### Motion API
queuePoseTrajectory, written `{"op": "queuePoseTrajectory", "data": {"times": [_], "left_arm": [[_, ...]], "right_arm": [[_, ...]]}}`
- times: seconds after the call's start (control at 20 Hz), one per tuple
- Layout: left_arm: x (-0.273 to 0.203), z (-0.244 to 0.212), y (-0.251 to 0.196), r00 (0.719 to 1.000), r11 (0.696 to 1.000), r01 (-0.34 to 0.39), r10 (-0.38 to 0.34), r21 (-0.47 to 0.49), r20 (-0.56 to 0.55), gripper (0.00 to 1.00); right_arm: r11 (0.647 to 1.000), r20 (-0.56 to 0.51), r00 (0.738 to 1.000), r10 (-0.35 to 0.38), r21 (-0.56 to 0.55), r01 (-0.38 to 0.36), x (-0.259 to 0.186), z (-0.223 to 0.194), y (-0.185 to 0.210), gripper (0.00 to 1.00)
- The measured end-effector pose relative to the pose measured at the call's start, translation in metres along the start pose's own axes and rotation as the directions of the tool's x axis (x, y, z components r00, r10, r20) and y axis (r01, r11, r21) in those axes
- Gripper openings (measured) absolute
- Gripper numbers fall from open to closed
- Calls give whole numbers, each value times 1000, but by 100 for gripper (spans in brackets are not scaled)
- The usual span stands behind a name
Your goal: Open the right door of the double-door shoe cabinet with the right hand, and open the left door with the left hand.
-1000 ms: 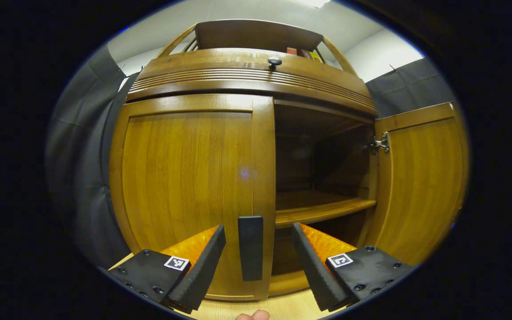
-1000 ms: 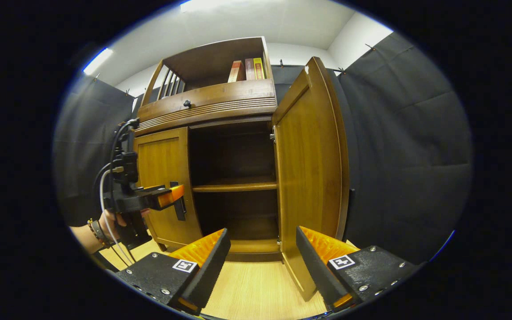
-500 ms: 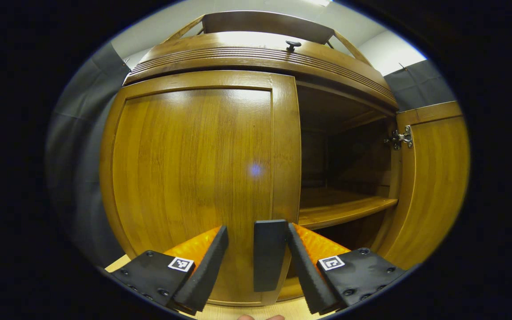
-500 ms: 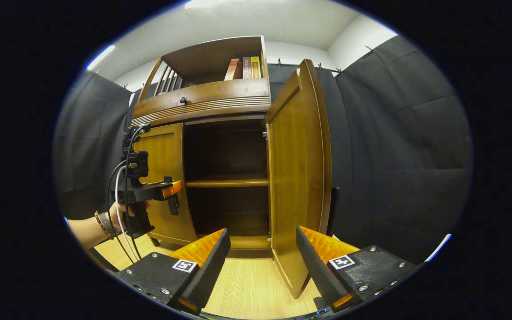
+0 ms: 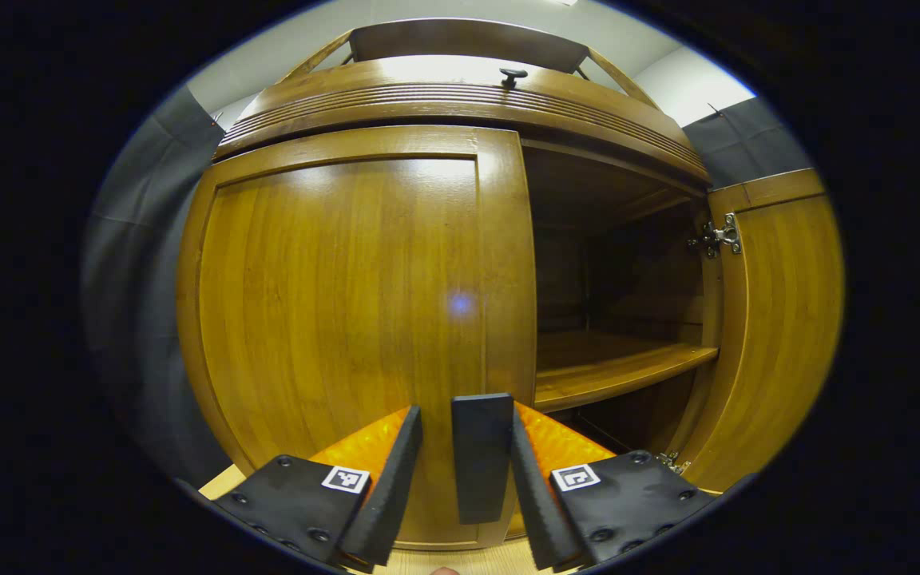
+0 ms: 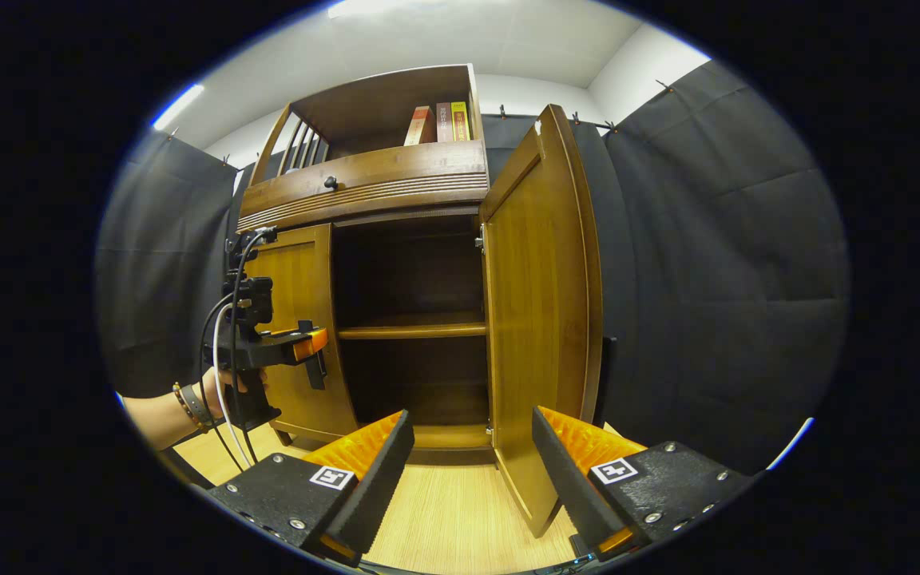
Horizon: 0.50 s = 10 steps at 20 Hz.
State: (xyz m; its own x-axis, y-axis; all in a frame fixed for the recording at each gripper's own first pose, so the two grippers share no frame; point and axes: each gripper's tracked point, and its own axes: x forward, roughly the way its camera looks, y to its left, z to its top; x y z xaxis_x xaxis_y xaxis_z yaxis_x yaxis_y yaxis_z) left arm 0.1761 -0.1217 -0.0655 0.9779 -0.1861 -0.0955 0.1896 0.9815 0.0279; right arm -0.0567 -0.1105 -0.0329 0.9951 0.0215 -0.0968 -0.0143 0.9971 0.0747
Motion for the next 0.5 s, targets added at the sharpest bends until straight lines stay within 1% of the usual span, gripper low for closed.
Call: {"op": "queuePoseTrajectory", "data": {"times": [0.2,0.25,0.35,0.4,0.5], "left_arm": [[2,-2,-7,1000,1000,7,-7,-29,4,43],[1,-2,-7,1000,999,11,-10,-33,5,43],[-2,-2,-8,1000,999,21,-22,-34,-4,39],[-2,-3,-7,1000,999,22,-23,-31,-10,39],[-9,-3,-7,1000,999,19,-20,-30,-14,39]], "right_arm": [[1000,-4,1000,-9,-1,9,-5,-3,-3,92],[1000,-10,1000,-10,1,10,-4,-5,-4,92],[1000,-14,1000,-13,3,13,-4,-6,-5,92],[1000,-12,1000,-12,5,12,-3,-6,-4,100],[1000,-8,1000,-13,8,13,-2,-6,-3,100]]}}
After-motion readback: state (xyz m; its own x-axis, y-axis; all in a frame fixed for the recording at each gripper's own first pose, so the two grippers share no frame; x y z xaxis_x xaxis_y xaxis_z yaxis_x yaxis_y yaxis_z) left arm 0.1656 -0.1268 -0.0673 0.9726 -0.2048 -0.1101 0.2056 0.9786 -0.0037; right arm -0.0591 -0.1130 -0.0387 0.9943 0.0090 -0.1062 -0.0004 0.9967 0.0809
